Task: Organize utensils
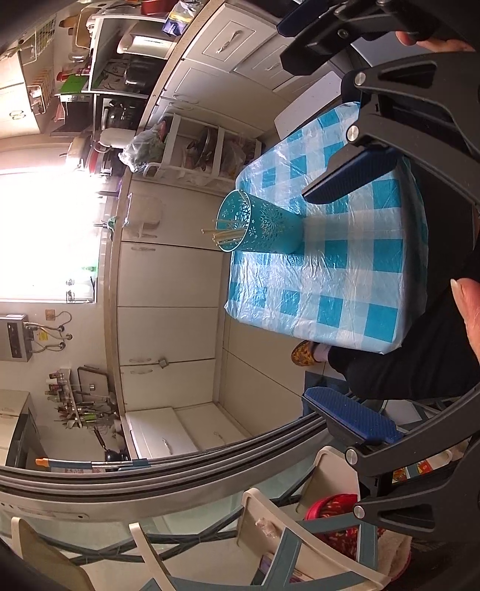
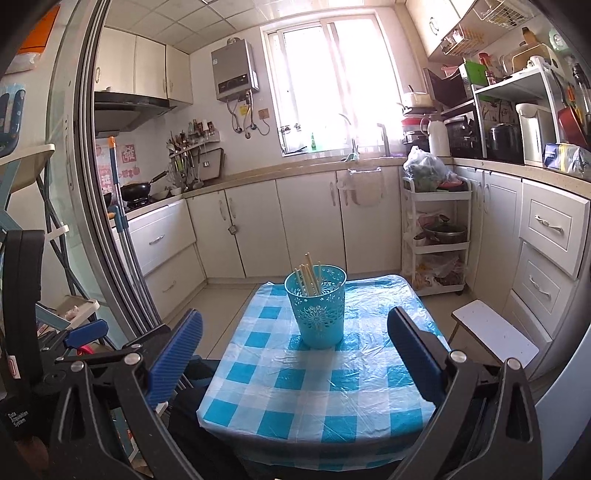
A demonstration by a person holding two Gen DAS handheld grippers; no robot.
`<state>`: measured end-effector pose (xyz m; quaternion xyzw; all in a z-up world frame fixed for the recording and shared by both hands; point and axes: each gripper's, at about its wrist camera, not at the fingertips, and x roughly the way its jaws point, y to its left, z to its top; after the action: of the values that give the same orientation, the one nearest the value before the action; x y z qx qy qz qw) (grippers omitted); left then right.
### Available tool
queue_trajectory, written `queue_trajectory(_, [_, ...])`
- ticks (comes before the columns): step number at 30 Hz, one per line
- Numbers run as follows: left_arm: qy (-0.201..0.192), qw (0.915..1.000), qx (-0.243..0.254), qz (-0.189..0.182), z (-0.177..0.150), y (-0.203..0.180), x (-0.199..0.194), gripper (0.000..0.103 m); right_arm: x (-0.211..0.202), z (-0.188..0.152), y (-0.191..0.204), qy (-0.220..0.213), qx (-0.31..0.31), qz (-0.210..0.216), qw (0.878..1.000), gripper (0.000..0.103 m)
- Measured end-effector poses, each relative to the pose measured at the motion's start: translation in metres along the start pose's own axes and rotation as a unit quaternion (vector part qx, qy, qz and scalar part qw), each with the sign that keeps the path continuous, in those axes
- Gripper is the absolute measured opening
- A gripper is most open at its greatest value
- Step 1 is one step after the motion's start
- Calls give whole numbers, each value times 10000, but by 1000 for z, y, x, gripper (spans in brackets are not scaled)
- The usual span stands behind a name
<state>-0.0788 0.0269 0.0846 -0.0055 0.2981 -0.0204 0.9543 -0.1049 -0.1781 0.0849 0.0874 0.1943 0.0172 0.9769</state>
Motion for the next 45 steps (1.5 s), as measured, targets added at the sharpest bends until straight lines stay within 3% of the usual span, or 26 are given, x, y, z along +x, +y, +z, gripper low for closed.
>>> queue_trajectory(45, [-14,10000,19,-23,-2,-2,-5,96,-5,1,-2,-6,0,14,10000,96])
